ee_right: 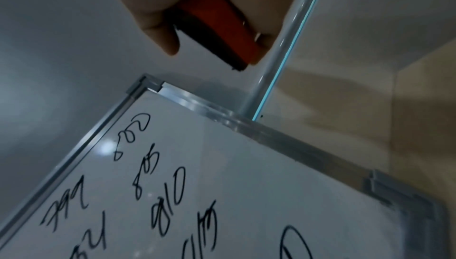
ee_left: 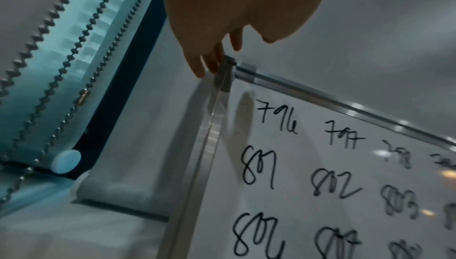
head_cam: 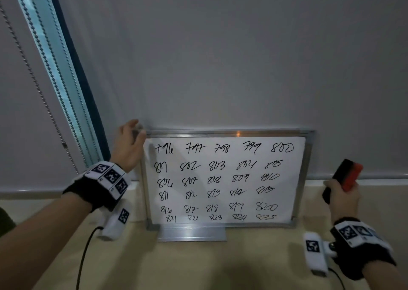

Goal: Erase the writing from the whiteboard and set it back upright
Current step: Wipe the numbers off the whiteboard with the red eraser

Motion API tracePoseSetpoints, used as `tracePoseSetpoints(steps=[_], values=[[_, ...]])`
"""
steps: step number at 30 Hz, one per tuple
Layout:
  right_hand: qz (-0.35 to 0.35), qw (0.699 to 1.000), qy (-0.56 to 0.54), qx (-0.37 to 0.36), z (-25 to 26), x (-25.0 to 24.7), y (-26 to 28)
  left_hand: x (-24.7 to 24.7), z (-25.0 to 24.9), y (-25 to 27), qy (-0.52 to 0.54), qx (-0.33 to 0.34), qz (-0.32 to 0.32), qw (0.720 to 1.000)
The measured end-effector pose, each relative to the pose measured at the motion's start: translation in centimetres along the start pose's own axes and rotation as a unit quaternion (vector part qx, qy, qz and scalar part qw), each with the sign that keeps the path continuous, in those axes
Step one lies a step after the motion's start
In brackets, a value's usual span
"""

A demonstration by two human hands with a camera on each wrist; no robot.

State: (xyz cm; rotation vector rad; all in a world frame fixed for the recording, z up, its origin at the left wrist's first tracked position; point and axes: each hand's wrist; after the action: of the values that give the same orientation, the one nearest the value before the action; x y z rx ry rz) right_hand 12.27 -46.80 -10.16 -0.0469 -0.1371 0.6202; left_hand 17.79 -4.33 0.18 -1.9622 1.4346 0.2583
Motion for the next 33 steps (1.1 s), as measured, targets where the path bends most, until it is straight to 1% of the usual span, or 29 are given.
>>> tracePoseSetpoints(steps=[3,4,5,7,9,11,15,19,21,23,25,28,30,32,33], values=[[0.048,0.997,-0.056,0.023,-0.5,0.0,-1.5,0.5,1.6,-1.1,0.014,0.023,-0.037,0.999],[0.065,0.993,-0.086,0.039,-0.8,0.2,-1.8,0.6,2.3,-1.6,0.032,0.017,-0.045,0.998],[0.083,0.988,-0.12,0.058,-1.2,0.4,-1.9,0.7,3.1,-2.0,0.057,0.002,-0.048,0.997],[0.127,0.971,-0.177,0.098,-2.0,1.0,-1.9,1.0,4.2,-2.6,0.123,-0.048,-0.038,0.99],[0.172,0.958,-0.193,0.124,-3.0,1.5,-1.6,1.5,4.9,-2.6,0.172,-0.107,-0.012,0.979],[0.191,0.953,-0.195,0.129,-4.0,1.9,-1.2,2.1,5.6,-2.5,0.207,-0.14,0.007,0.968],[0.185,0.957,-0.209,0.086,-4.9,2.0,-0.5,2.6,5.8,-2.0,0.246,-0.143,-0.034,0.958],[0.2,0.953,-0.224,0.039,-3.5,0.8,1.5,1.3,5.0,-0.3,0.246,-0.14,-0.057,0.958],[0.212,0.946,-0.244,0.024,-2.1,-0.5,3.2,0.1,4.3,0.9,0.207,-0.135,-0.058,0.967],[0.221,0.938,-0.267,0.013,-0.5,-2.0,4.9,-1.3,3.5,2.7,0.172,-0.11,-0.059,0.977],[0.232,0.935,-0.267,0.009,0.8,-4.0,6.3,-2.4,2.9,4.8,0.167,-0.105,-0.047,0.979],[0.233,0.942,-0.241,0.002,1.7,-7.1,8.0,-3.9,2.2,8.3,0.201,-0.106,-0.03,0.973],[0.225,0.945,-0.237,-0.004,2.0,-8.7,9.1,-4.3,2.1,10.1,0.248,-0.105,-0.031,0.963],[0.221,0.945,-0.242,-0.012,2.1,-10.0,10.2,-4.5,2.1,11.7,0.31,-0.106,-0.036,0.944],[0.221,0.944,-0.246,-0.014,2.2,-10.5,10.6,-4.4,2.1,12.3,0.321,-0.105,-0.041,0.94]])
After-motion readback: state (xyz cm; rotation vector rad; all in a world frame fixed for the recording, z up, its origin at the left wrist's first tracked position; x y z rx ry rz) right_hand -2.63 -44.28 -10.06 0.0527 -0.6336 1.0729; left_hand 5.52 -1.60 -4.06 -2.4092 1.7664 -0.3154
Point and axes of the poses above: each hand's wrist, its own y-axis away from the middle knuckle, its own x-axis out of the palm, z = x × y, and after that the axes turned 2 degrees about x, right-handed
